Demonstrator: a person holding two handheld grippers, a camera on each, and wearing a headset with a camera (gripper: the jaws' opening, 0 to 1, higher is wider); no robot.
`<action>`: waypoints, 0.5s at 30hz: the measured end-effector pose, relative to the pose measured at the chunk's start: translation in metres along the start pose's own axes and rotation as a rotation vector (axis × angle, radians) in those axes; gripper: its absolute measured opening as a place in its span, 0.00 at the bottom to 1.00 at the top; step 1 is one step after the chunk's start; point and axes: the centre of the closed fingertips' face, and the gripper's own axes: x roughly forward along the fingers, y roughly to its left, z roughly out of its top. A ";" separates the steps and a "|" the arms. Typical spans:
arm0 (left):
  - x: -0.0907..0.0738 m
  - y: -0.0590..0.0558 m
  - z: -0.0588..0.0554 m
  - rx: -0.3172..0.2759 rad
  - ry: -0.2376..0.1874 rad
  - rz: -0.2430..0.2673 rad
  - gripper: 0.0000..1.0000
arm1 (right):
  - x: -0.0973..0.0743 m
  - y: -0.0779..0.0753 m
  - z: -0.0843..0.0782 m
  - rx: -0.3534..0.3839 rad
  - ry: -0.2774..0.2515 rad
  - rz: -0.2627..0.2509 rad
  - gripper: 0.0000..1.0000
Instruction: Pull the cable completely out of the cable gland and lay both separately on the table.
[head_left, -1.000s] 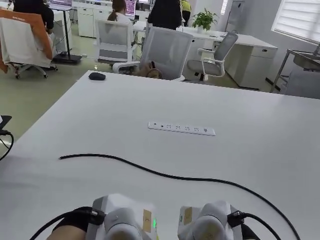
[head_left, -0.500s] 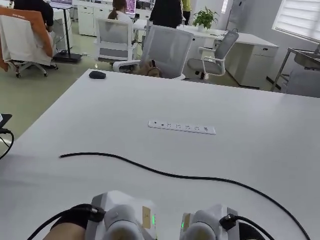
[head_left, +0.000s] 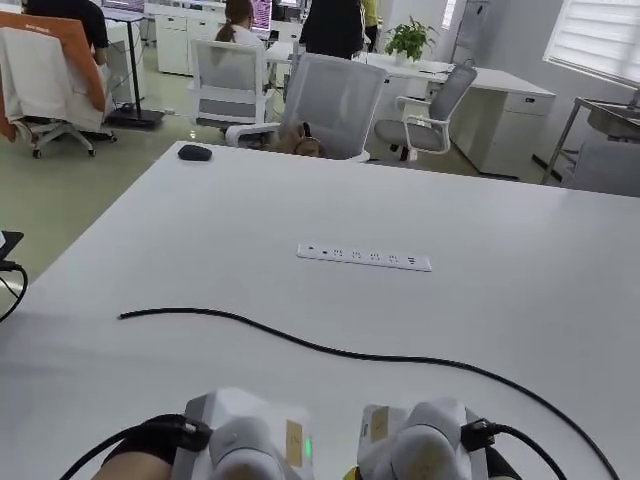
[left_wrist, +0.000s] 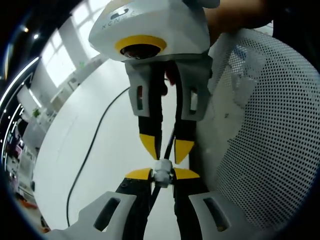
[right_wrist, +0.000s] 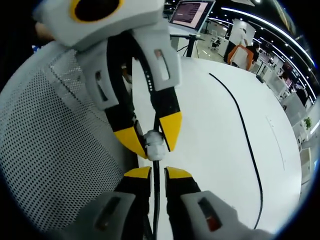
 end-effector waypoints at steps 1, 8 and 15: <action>0.000 0.000 0.001 0.001 -0.002 0.000 0.17 | 0.000 0.001 -0.002 -0.014 0.011 0.004 0.04; 0.000 0.001 -0.002 0.001 0.008 0.002 0.17 | 0.003 -0.001 -0.015 -0.007 0.074 -0.006 0.03; -0.001 0.005 -0.004 -0.004 0.015 0.017 0.17 | 0.003 -0.008 -0.045 -0.007 0.217 -0.040 0.03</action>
